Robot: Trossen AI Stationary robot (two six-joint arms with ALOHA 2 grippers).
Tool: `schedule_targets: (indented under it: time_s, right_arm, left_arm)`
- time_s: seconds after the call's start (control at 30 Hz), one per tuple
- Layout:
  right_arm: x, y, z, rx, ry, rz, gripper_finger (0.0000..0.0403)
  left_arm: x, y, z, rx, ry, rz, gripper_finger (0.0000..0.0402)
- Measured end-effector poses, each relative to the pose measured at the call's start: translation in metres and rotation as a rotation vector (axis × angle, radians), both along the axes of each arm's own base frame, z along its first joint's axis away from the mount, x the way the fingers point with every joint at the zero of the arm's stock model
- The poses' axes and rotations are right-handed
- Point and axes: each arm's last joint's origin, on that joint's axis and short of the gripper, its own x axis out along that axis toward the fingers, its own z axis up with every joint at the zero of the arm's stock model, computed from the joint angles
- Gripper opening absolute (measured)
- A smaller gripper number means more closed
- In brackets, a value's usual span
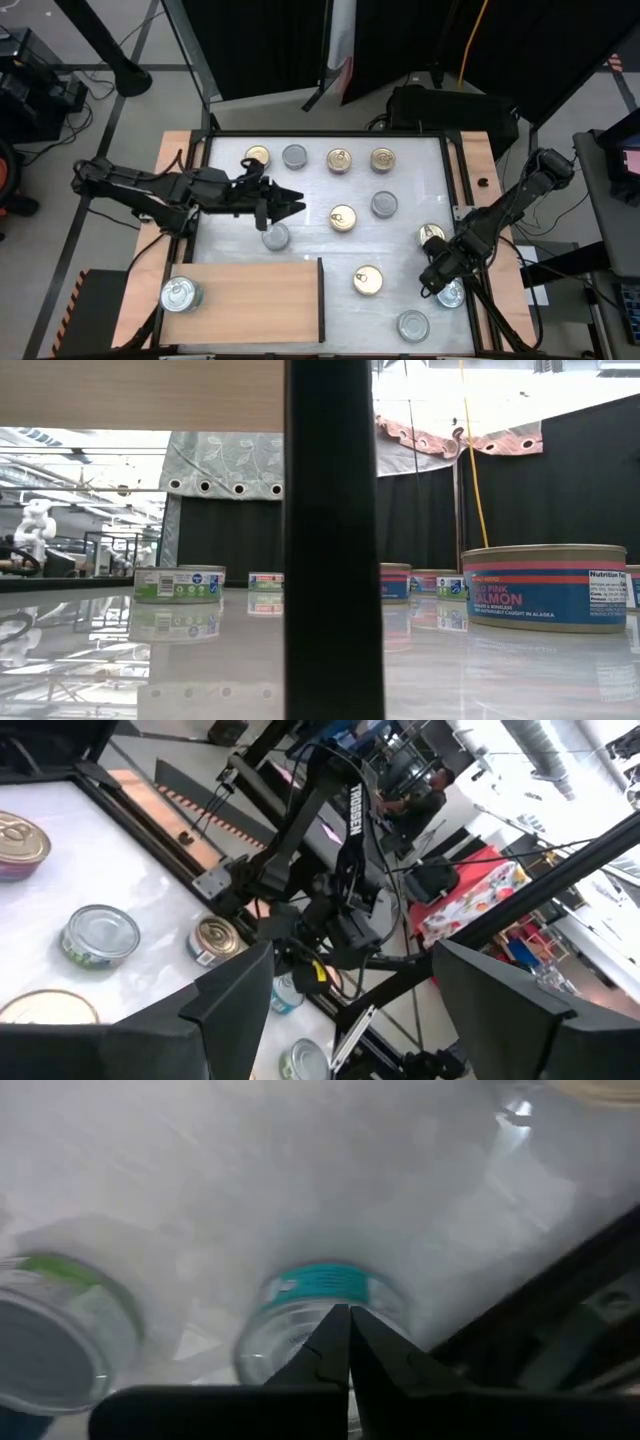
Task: Stack canned seafood by type on shelf
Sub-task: Stack the yellow blue tuna can on top of the yellow blue tuna can on the shelf
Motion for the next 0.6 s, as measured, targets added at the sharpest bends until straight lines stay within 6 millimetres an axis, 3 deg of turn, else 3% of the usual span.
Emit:
schedule_targets:
  time_s: [0.6]
  right_arm:
    - [-0.009, 0.018, -0.005, -0.076, -0.089, 0.035, 0.0]
  left_arm:
    - [0.011, -0.002, -0.007, 0.001, 0.014, 0.003, 0.0279]
